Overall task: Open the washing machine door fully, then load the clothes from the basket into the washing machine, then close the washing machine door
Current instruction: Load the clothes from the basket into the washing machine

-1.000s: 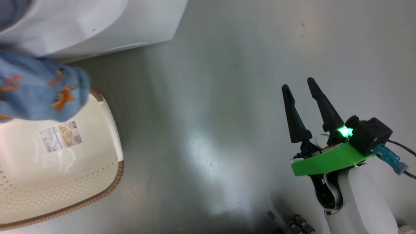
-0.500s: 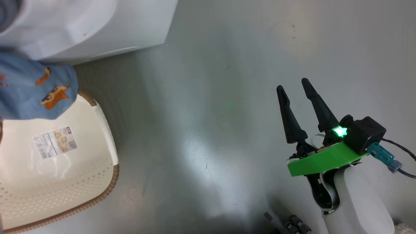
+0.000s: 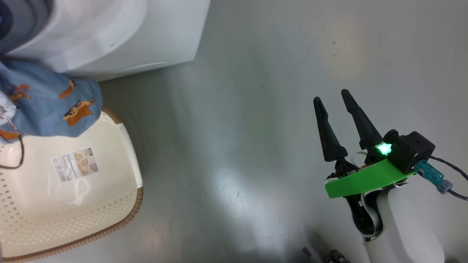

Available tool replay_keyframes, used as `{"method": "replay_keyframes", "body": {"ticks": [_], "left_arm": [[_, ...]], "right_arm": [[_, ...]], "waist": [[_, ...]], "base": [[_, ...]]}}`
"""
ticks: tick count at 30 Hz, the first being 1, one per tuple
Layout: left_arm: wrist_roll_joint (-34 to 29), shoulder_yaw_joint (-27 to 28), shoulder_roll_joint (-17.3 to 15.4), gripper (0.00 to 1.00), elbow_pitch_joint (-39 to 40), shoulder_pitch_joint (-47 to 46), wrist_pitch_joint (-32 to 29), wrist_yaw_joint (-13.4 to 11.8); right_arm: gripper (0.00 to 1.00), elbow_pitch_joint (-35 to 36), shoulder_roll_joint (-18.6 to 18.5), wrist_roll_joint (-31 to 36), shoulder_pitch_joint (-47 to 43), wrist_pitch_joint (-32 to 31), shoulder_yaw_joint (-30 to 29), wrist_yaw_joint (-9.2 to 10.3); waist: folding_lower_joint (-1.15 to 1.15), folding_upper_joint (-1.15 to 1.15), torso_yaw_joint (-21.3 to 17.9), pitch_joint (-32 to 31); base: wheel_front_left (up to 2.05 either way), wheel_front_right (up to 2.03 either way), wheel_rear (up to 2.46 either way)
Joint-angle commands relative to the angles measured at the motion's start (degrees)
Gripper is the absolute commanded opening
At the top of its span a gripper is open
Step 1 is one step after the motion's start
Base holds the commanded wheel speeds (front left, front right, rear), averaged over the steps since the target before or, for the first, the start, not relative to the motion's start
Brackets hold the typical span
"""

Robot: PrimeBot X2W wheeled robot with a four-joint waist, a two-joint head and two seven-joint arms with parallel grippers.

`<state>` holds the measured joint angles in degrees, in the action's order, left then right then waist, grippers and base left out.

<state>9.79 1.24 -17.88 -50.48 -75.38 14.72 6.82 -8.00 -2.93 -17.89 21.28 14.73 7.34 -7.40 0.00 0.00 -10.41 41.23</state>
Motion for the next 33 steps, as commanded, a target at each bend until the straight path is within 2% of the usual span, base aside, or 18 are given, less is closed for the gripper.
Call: {"method": "replay_keyframes", "body": {"ticks": [1, 13, 33], "left_arm": [[0.42, 0.42, -2.47, 1.0, 1.27, 0.34, 0.26, 0.17], [1.68, 1.03, -0.86, 1.0, 5.8, 6.76, 0.27, 0.35], [1.95, 5.04, 3.78, 1.0, 26.38, 29.18, 0.28, 0.53]], "right_arm": [[1.0, 0.9, 0.05, -0.34, -1.49, 0.27, 1.05, -0.09], [1.0, 0.4, 0.05, -0.12, -1.66, 0.27, 0.37, -0.09], [1.0, -1.04, 0.05, 0.77, -2.69, 0.27, -0.58, -0.09]], "waist": [[0.0, 0.0, 0.37, -0.88], [0.0, 0.0, 1.77, -4.04], [0.0, 0.0, 4.52, -10.19]], "base": [[0.0, 0.0, 0.0], [0.0, 0.0, 0.0], [0.0, 0.0, 0.0]]}}
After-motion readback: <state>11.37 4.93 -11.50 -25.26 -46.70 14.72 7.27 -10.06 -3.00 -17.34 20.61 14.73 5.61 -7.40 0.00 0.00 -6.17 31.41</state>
